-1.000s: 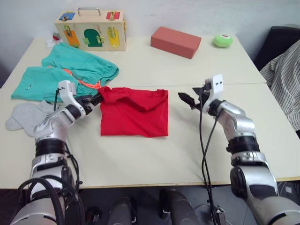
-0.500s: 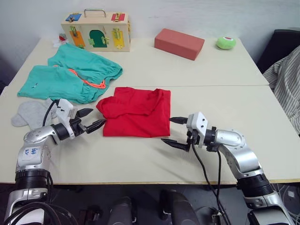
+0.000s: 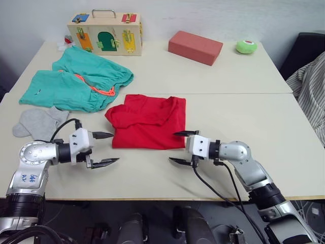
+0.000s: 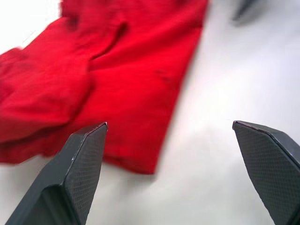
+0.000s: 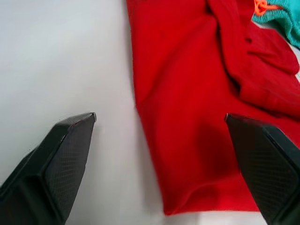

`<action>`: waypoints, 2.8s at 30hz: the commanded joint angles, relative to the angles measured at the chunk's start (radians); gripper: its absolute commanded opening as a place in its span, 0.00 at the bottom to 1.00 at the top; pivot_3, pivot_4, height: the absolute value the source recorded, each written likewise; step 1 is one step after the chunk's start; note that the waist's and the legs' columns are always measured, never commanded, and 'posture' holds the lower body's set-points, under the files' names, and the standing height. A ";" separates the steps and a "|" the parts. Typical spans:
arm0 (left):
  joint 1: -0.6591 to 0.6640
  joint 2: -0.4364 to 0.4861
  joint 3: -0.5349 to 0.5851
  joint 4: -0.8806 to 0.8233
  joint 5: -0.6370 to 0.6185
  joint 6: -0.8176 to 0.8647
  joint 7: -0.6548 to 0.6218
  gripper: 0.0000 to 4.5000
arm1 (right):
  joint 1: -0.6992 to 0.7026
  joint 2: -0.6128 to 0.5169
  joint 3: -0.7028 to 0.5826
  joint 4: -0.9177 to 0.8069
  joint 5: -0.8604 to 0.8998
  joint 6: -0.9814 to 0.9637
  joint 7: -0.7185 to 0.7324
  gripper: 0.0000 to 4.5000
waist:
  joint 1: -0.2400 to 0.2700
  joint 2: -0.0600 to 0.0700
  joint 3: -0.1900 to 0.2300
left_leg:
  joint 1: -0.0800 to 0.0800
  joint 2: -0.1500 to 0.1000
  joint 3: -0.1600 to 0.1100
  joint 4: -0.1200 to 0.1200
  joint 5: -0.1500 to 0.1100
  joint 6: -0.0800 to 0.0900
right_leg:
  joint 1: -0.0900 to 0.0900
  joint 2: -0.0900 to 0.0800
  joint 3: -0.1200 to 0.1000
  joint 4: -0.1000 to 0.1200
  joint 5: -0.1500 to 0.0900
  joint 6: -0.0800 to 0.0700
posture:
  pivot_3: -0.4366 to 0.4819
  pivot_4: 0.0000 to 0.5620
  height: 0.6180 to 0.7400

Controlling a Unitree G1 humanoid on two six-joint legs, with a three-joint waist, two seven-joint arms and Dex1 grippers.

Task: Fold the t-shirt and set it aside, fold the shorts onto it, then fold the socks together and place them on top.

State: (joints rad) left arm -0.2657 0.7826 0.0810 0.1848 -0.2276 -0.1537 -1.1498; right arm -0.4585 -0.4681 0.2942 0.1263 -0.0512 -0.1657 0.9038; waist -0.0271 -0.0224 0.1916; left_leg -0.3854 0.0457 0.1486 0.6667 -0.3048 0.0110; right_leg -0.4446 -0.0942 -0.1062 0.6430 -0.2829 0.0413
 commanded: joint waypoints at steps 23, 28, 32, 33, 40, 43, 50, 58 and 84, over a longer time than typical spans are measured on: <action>0.002 -0.003 -0.130 -0.042 0.124 0.007 0.087 0.01 | 0.150 -0.151 -0.032 -0.142 0.021 0.061 0.054 0.00 | 0.000 0.000 -0.003 | 0.016 0.001 -0.001 -0.003 -0.004 0.001 | 0.016 0.000 -0.001 -0.002 -0.001 -0.001 | 0.48 0.27 1.00; 0.232 -0.017 -0.061 -0.357 0.062 0.189 0.185 0.01 | 0.350 -0.215 -0.111 -0.329 0.123 0.155 0.046 0.00 | 0.001 0.000 -0.003 | 0.014 0.001 -0.001 -0.003 -0.008 0.003 | 0.017 -0.001 -0.001 -0.008 -0.002 0.000 | 0.48 0.27 1.00; 0.433 -0.011 -0.011 -0.571 0.054 0.280 0.248 0.01 | 0.514 -0.274 -0.150 -0.417 0.128 0.135 0.042 0.00 | 0.002 -0.001 -0.003 | 0.015 0.002 -0.001 -0.003 -0.010 0.004 | 0.018 -0.001 0.000 -0.009 -0.002 0.001 | 0.48 0.27 1.00; 0.462 -0.008 -0.002 -0.597 0.054 0.291 0.255 0.01 | 0.533 -0.282 -0.154 -0.428 0.128 0.134 0.040 0.00 | 0.003 -0.001 -0.003 | 0.016 0.002 -0.001 -0.003 -0.012 0.007 | 0.019 -0.001 0.000 -0.010 -0.002 0.001 | 0.48 0.27 1.00; 0.597 -0.022 0.037 -0.695 0.035 0.295 0.283 0.01 | 0.658 -0.290 -0.184 -0.488 0.162 0.130 0.017 0.00 | 0.006 -0.001 -0.003 | 0.016 0.003 -0.002 -0.004 -0.016 0.004 | 0.018 0.001 -0.001 -0.011 -0.003 0.000 | 0.48 0.27 1.00; 0.602 -0.026 0.033 -0.698 -0.001 0.311 0.272 0.01 | 0.673 -0.286 -0.185 -0.482 0.199 0.132 0.031 0.00 | 0.007 -0.001 -0.003 | 0.016 0.003 -0.002 -0.004 -0.016 0.004 | 0.018 0.001 -0.001 -0.011 -0.003 0.000 | 0.48 0.27 1.00; 0.597 -0.025 0.079 -0.678 -0.080 0.293 0.234 0.37 | 0.702 -0.302 -0.222 -0.454 0.320 0.114 0.122 0.30 | 0.025 -0.001 -0.003 | 0.015 0.003 -0.002 -0.004 -0.015 0.009 | 0.018 0.001 -0.001 -0.013 -0.003 0.000 | 0.48 0.27 1.00; 0.630 0.058 0.311 -0.710 -0.509 0.592 0.103 0.51 | 0.710 -0.461 -0.377 -0.600 0.690 0.371 0.298 0.44 | 0.024 0.000 -0.002 | 0.015 0.004 -0.003 -0.004 -0.015 0.011 | 0.019 0.001 -0.001 -0.014 -0.003 0.000 | 0.48 0.27 1.00; 0.282 0.040 -0.012 -0.357 -0.158 0.305 -0.031 0.00 | 0.233 -0.181 -0.046 -0.301 0.255 0.246 0.179 0.00 | 0.022 0.000 -0.002 | 0.012 0.003 -0.001 -0.003 -0.013 0.004 | 0.016 0.001 -0.002 -0.014 -0.002 0.001 | 0.48 0.27 1.00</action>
State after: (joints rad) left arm 0.0233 0.8209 0.0747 -0.1809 -0.4025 0.1790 -1.1705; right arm -0.2165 -0.6541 0.2456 -0.1720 0.2063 0.0886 1.0786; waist -0.0049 -0.0222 0.1894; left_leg -0.3734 0.0484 0.1477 0.6639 -0.3173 0.0152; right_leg -0.4284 -0.0928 -0.1083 0.6294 -0.2853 0.0418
